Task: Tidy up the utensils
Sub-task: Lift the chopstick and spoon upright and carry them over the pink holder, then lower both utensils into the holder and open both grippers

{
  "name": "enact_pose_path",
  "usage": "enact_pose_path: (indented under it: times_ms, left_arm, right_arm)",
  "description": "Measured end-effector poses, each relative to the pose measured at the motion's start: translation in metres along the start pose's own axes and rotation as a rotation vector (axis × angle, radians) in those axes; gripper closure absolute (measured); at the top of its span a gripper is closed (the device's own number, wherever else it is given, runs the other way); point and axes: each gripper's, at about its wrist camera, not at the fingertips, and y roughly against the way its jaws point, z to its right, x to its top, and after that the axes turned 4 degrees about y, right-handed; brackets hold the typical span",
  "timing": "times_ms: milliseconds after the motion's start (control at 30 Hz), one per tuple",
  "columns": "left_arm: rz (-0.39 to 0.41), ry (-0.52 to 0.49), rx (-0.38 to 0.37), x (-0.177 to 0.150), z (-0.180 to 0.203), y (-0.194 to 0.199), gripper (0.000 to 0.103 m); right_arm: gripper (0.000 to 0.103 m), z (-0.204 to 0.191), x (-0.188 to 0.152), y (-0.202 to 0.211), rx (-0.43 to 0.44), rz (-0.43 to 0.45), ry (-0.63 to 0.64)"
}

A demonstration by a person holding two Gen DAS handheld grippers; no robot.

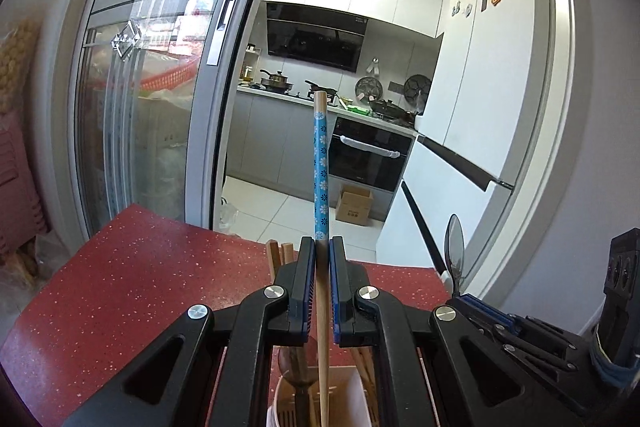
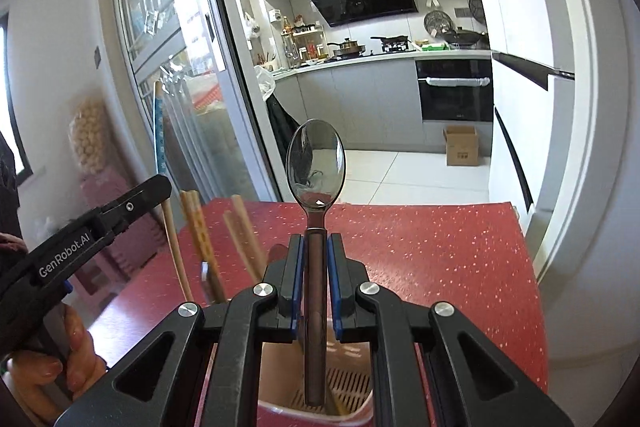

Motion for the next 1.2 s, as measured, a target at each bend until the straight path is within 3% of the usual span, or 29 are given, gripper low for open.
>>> enact_pose_path:
  times_ms: [433, 900, 1200]
  left_arm:
    - [0.033, -0.024, 0.008, -0.033, 0.002, -0.008, 0.067]
    - [-0.046, -0.081, 0.063, -0.059, 0.004, -0.003, 0.066]
    - [-0.100, -0.064, 0.073, -0.063, -0.004, -0.001, 0.066]
  right_arm:
    - [0.090, -0.011, -0.036, -0.025, -0.061, 0.022, 0.141]
    - [0.090, -0.019, -0.055, -0.024, -0.035, -0.019, 0.170]
    - [0.086, -0.021, -0.054, -0.024, 0.002, -0.058, 0.153]
